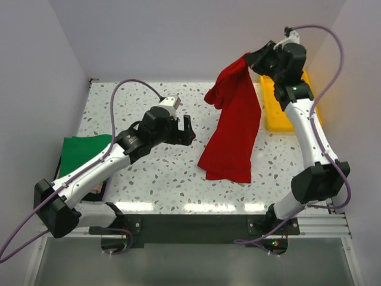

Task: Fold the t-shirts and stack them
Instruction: Move the tshirt to the center of the board, then flatten the tshirt out

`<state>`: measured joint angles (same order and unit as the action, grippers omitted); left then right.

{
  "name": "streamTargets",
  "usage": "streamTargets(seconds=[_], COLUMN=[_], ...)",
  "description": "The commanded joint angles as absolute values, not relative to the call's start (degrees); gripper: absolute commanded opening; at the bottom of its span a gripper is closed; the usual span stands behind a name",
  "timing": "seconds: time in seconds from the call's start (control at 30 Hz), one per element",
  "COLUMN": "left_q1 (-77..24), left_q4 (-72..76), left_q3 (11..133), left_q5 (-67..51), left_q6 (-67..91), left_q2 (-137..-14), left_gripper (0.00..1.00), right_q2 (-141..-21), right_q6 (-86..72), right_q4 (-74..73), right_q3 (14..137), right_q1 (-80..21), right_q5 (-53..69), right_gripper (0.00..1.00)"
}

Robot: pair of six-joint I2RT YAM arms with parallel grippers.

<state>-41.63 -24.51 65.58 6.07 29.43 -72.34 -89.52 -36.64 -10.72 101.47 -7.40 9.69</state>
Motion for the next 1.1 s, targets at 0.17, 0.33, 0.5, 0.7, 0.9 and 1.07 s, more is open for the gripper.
streamTargets(seconds=[0.17, 0.33, 0.5, 0.7, 0.9, 1.07], left_q1=[-41.22, -41.22, -41.4, -41.84, -42.27, -43.42], left_q4=[-13.1, -14.67, -13.28, -10.11, -9.67, -9.23], left_q3=[59.59, 62.66, 62.67, 63.19, 63.19, 63.28], left_q5=[-6.22, -7.3, -9.31, -11.6, -12.56, -13.62], left_q6=[36.65, 38.49, 41.13, 42.19, 42.19, 42.36], left_q2=[-84.25, -93.85, -99.22, -103.79, -105.91, -107.4], left_gripper=[0.89, 0.75, 0.66, 0.57, 0.5, 0.46], right_q2=[-93.08, -89.74, -86.93, -87.36, -88.33, -91.4], right_q6=[-34.02, -32.61, -31.38, -31.11, -31.46, -30.85], right_q4=[-18.46, -18.2, -18.19, -17.58, -16.44, -15.12], right_q3=[88.25, 81.58, 78.84, 78.57, 79.01, 80.15], right_q1=[-5.98, -5.98, -5.89, -5.71, -5.71, -5.8], right_q5=[1.77, 0.18, 0.18, 2.54, 4.3, 6.67], right_gripper=[0.37, 0.47, 0.51, 0.52, 0.52, 0.52])
